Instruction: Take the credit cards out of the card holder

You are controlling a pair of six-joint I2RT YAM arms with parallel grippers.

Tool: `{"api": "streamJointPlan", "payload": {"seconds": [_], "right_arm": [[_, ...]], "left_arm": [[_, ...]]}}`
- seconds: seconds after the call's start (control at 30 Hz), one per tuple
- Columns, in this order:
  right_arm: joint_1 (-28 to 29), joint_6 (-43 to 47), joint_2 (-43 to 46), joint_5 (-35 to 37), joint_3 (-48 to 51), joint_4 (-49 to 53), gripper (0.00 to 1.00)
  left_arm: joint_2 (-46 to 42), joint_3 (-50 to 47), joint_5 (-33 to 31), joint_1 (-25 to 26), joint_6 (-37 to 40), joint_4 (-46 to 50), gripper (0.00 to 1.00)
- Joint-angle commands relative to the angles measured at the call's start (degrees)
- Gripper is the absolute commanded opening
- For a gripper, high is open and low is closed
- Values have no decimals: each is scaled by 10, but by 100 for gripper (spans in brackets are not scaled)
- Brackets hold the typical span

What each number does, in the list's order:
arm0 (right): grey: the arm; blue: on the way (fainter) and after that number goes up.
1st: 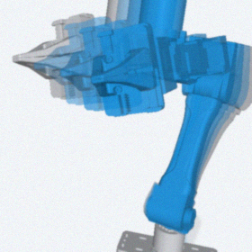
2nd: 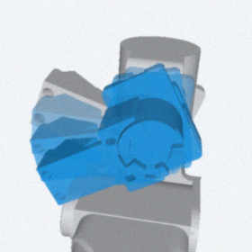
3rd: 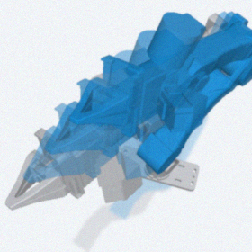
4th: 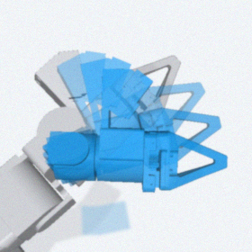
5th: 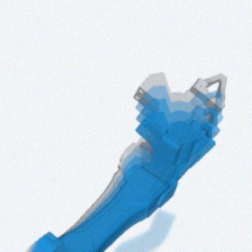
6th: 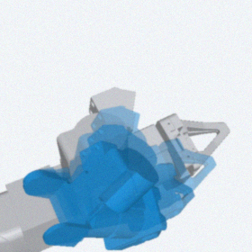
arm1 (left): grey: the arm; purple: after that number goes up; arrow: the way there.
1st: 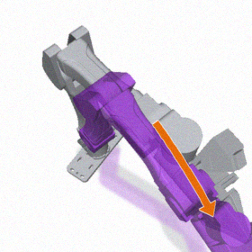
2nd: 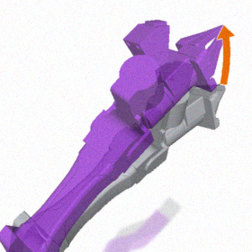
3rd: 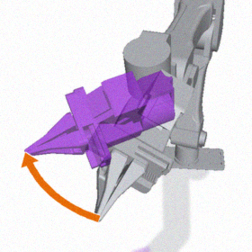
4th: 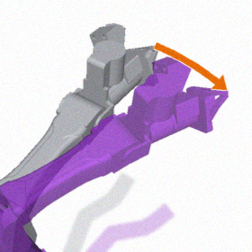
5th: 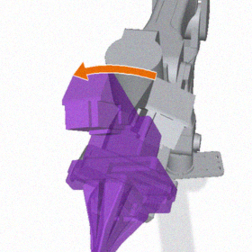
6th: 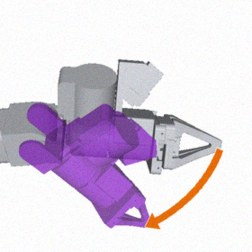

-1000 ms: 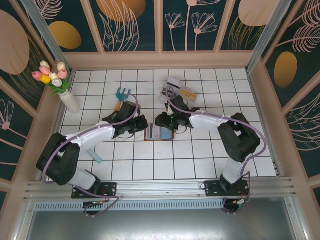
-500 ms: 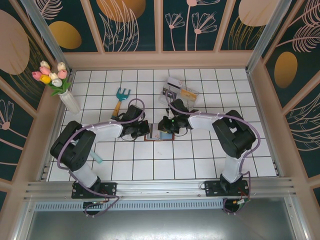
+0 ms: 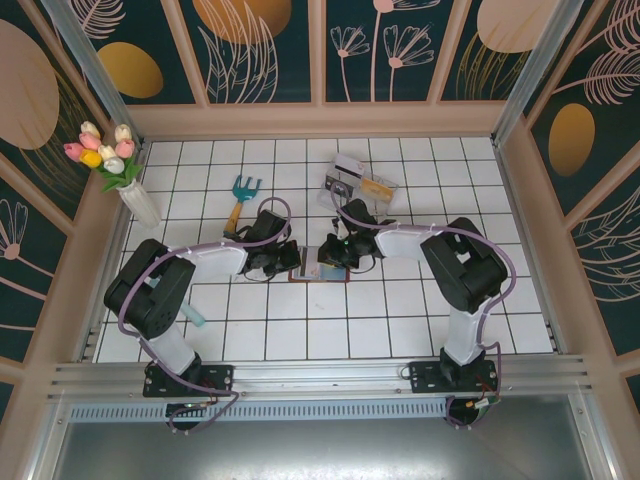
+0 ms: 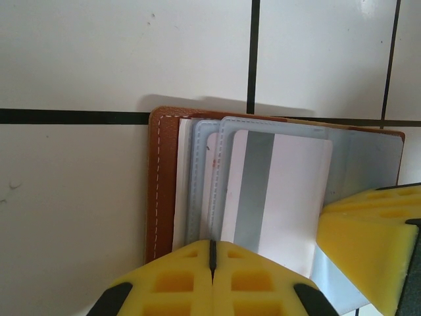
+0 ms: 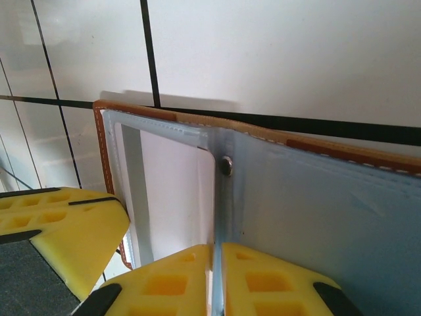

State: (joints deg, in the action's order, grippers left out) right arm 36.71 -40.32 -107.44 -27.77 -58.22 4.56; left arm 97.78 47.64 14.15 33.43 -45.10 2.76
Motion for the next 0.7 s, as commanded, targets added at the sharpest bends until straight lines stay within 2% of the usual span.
{"api": "streamJointPlan", "payload": {"seconds": [0.0,0.13,0.3,0.47,0.57,0.67], "right_arm": [[-3,15,-23,-4,1,0,17],[-3,18,-30,-9,0,-1,22],[-3,16,-31,-49,16,-46,22],[-5,14,-30,-62,20,-69,15],[-8,11,-27,-55,23,-66,9],[-14,17,-16,-31,27,-41,7]], "left_arm": [[23,-12,-6,2,3,25,0],[23,-13,-7,2,4,27,0],[27,-13,-4,2,6,27,0],[29,-16,-4,2,9,27,0],[27,-18,-6,2,8,29,0],[21,-19,-26,2,6,42,0]]}}
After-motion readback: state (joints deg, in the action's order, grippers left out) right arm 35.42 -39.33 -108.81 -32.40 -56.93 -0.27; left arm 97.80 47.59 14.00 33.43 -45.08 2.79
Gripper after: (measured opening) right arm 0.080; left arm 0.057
